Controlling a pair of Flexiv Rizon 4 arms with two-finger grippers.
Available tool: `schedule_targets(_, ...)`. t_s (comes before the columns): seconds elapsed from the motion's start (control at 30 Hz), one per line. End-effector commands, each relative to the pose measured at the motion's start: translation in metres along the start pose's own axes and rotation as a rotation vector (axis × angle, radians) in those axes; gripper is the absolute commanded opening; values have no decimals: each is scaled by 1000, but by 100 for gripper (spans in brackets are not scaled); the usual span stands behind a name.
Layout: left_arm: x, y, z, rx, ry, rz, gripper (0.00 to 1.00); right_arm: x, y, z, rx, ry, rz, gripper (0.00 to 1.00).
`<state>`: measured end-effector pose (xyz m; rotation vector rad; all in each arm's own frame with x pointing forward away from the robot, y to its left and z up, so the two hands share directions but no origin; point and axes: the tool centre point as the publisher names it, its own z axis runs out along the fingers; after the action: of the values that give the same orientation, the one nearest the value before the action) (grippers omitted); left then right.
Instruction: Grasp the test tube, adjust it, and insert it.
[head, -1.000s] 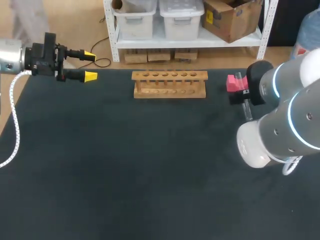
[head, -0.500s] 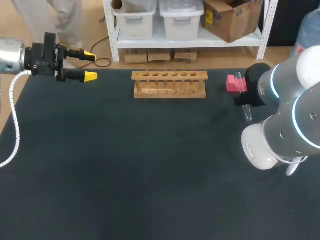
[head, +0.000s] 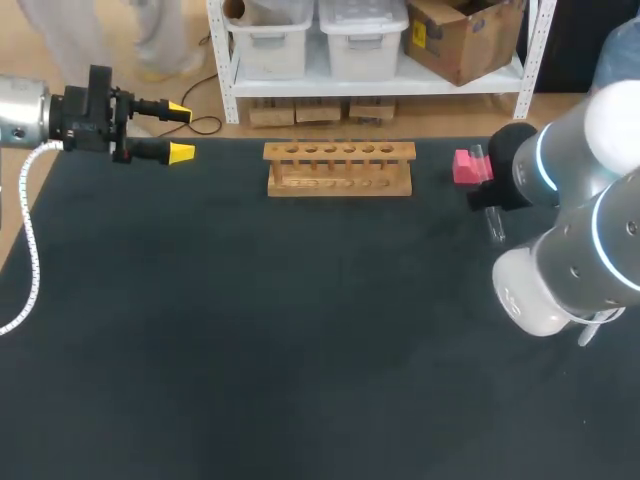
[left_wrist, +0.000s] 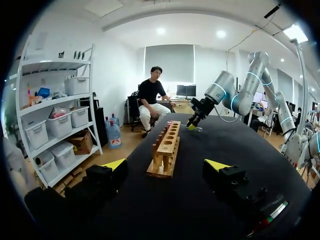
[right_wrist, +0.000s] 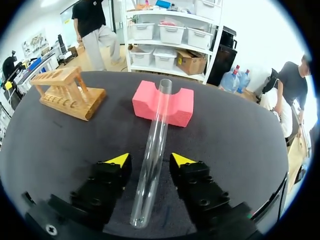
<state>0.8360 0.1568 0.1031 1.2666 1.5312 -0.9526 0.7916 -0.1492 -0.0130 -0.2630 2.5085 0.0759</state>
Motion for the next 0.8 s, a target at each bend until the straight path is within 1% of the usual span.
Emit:
schedule_targets(0.03,1,1,0,1,-2,2,100,-1,-3,4,1,8,4,45)
schedule_targets(0.33,1,1,0,1,-2,2,100,2,-6,5,4,17,17,29)
schedule_targets(0.37,1,1,0,1,-2,2,100,2,-6,5,5,18,19,23)
schedule_targets(0.43,1,1,0,1,-2,2,100,3,-6,5,5,18,21,19)
schedule_targets(0.47,1,1,0,1,-2,2,100,3,-6,4,6,19,22,13)
schedule_targets(0.6,1,1,0,1,-2,2,100,3,-6,3,11,19,27,0)
schedule_targets(0.8,1,1,0,1,-2,2,100,4,-5,-3,27,17,49,0)
